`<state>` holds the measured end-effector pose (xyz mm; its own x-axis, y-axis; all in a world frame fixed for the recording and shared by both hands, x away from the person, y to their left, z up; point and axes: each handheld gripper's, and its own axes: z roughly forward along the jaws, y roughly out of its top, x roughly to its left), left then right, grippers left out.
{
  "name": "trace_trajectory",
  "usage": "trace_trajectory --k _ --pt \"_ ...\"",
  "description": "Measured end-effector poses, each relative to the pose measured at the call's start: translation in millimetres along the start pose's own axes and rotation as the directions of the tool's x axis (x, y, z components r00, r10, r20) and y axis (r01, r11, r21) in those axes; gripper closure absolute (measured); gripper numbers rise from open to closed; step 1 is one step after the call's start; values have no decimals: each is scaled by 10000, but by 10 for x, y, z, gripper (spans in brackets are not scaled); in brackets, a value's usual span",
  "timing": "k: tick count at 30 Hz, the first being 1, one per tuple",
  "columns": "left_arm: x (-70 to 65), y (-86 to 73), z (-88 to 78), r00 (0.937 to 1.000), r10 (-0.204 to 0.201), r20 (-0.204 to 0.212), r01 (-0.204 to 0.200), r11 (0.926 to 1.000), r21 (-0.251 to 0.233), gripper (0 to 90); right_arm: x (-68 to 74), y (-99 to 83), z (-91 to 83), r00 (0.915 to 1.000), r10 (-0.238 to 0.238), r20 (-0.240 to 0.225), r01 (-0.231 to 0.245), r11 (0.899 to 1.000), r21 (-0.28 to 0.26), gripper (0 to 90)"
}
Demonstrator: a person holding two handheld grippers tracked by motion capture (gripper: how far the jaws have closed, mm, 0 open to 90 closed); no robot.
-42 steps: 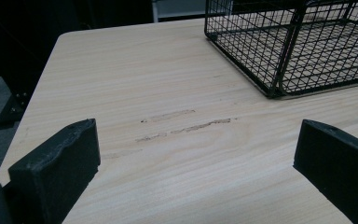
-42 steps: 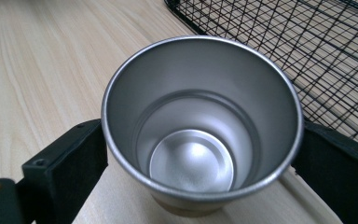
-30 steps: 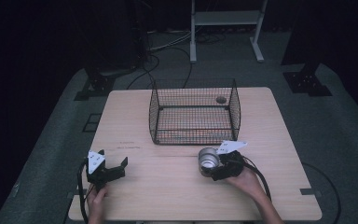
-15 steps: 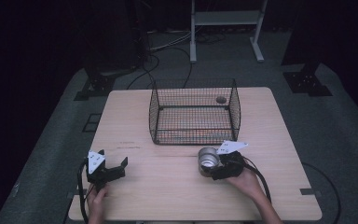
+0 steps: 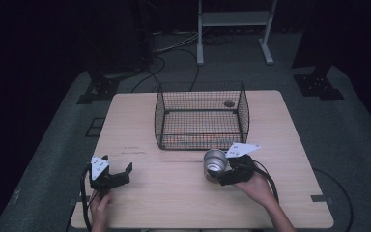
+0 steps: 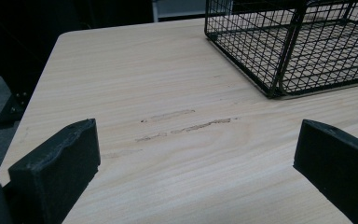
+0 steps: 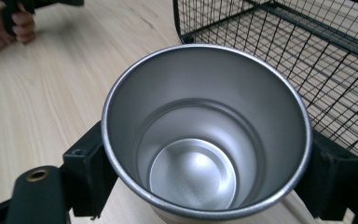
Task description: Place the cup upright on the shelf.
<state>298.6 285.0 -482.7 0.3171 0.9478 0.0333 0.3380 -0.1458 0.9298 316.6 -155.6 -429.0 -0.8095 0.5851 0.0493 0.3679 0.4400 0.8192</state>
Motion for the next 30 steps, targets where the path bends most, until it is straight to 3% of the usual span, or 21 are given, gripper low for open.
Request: trace_trajectory --k 4,16,30 --pt "0 1 -1 10000 1 2 -1 10000 9 0 -10 42 -48 9996 195 -204 -197 9998 -104 180" --pt "0 1 -1 10000 0 -3 0 10000 12 0 -16 236 -110 9996 -164 -218 161 9997 -157 180" --pt "0 0 -3 10000 -27 -5 27 10000 -8 0 -62 638 -182 9984 -450 -356 437 9984 -351 180"
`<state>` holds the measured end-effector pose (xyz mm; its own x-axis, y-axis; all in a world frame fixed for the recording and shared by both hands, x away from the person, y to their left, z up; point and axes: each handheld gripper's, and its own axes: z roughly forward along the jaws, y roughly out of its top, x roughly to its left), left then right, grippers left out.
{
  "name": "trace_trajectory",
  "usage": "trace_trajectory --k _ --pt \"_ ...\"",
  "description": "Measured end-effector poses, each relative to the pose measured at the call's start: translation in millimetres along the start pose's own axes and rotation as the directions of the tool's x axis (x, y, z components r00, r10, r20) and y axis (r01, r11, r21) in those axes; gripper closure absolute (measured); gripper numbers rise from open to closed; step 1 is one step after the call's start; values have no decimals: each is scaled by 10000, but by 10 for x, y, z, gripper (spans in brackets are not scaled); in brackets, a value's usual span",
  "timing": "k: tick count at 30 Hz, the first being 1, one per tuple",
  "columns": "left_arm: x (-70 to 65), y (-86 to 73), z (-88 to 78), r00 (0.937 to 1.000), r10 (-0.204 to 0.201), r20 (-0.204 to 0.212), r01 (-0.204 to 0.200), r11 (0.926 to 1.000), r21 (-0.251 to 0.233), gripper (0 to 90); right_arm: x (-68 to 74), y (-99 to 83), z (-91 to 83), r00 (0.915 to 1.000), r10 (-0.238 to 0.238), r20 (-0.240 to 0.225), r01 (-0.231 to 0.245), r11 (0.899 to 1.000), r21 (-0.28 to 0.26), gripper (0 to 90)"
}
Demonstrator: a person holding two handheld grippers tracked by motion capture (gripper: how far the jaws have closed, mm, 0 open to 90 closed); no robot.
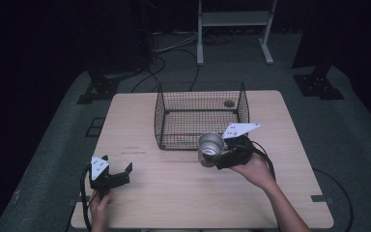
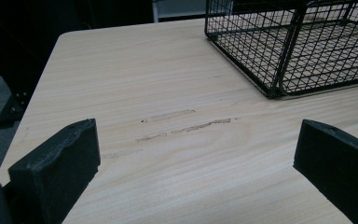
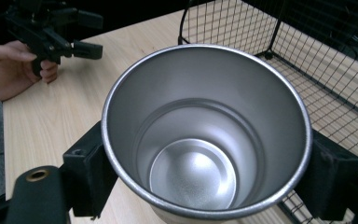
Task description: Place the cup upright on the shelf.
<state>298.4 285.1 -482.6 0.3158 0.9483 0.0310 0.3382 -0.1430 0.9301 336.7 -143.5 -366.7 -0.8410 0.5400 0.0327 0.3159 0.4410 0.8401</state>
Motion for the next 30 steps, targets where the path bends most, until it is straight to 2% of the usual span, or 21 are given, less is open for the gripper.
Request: trace_trajectory --k 5,14,18,24,30 --pt "2 1 -3 10000 18 4 -18 10000 20 0 -16 118 0 9999 -137 30 137 9999 46 180" --pt "1 -2 -1 10000 2 15 -2 10000 -32 0 -195 323 55 10000 79 58 -80 9998 195 180" --pt "4 -1 -1 10000 17 7 -17 10000 -33 0 -236 398 66 9998 21 187 -27 9996 298 180" --pt "6 -2 -3 10000 4 14 -4 10000 -48 0 -328 582 87 9996 -20 275 13 9997 245 180" --pt "8 -1 -3 10000 -5 20 5 10000 -64 0 -404 667 106 9993 100 359 -107 9998 187 180"
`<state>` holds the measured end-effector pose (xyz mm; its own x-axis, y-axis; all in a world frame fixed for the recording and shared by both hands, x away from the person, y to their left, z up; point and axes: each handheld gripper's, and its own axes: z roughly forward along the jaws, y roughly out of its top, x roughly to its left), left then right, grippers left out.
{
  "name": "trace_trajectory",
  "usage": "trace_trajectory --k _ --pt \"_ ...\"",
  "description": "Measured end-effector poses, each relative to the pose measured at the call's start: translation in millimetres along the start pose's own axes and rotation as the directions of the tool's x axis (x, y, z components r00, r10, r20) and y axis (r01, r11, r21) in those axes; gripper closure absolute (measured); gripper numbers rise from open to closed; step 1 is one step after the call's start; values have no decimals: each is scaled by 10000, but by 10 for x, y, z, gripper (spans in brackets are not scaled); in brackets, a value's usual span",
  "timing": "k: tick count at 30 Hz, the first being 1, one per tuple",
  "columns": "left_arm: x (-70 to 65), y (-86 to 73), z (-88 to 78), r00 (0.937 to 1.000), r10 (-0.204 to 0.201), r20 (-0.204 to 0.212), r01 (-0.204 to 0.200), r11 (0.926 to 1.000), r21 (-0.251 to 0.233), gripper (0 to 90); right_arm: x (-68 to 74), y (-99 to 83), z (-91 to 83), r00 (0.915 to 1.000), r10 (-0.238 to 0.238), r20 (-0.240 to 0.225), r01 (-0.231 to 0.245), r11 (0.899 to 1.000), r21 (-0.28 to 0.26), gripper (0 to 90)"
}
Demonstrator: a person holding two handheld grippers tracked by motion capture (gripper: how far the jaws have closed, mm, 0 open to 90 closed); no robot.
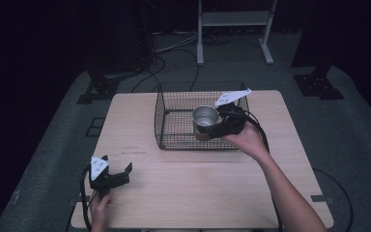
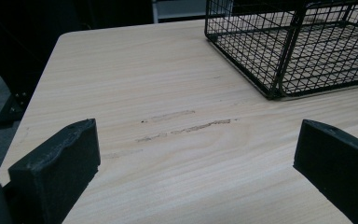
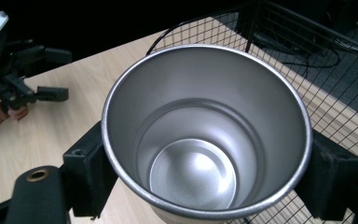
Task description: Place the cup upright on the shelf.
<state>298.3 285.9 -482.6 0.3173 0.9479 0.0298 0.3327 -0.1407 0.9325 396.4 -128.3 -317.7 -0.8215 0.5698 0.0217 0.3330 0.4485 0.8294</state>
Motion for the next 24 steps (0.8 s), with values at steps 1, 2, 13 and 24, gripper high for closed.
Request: trace_trajectory --k 1,2,13,24 --pt "0 0 0 10000 -2 3 2 10000 1 0 -22 19 9 10000 50 -9 -50 10000 -4 180" --pt "0 0 0 10000 -4 5 4 10000 -2 0 -37 34 16 10000 83 6 -83 10000 18 180" --pt "4 -1 -3 10000 -12 14 12 10000 -21 0 -227 158 97 9986 413 323 -415 9991 62 180" --pt "7 -2 -7 10000 9 33 -9 10000 -27 0 -344 254 245 9968 507 623 -526 9982 291 180"
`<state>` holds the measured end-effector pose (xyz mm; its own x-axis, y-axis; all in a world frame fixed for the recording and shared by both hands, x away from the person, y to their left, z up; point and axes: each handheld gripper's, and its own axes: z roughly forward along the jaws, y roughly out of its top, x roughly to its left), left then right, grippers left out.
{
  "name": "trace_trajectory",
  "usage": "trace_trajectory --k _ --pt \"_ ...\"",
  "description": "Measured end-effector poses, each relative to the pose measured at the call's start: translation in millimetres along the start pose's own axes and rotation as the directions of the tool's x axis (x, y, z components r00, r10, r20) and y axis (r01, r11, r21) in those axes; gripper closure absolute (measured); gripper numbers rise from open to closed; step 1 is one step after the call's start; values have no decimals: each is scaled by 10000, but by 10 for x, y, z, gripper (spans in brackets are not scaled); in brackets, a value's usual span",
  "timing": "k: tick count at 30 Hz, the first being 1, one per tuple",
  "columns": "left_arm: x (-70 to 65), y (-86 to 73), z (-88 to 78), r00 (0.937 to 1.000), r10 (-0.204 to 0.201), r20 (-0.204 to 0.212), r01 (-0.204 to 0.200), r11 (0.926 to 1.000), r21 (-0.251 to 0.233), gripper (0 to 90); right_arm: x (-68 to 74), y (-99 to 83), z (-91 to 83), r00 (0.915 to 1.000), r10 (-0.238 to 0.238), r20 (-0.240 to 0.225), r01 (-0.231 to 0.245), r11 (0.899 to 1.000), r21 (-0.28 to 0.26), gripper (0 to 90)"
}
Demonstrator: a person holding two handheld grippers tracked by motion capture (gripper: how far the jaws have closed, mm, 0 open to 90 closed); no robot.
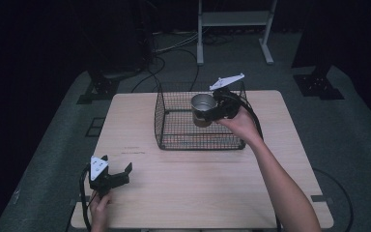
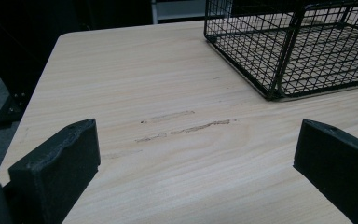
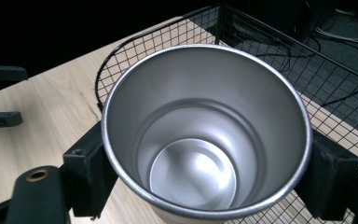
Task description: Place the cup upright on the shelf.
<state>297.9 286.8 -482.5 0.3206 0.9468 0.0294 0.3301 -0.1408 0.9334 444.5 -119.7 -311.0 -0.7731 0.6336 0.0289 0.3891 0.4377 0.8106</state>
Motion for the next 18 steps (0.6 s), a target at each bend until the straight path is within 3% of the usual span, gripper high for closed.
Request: trace_trajectory --k 15,18 --pt "-2 -1 3 9999 -116 -7 116 9999 -62 0 -108 108 133 9995 113 279 -119 9997 197 180" --pt "-1 -1 1 10000 -74 -1 74 10000 -37 0 -135 89 196 9990 339 301 -342 9994 110 180"
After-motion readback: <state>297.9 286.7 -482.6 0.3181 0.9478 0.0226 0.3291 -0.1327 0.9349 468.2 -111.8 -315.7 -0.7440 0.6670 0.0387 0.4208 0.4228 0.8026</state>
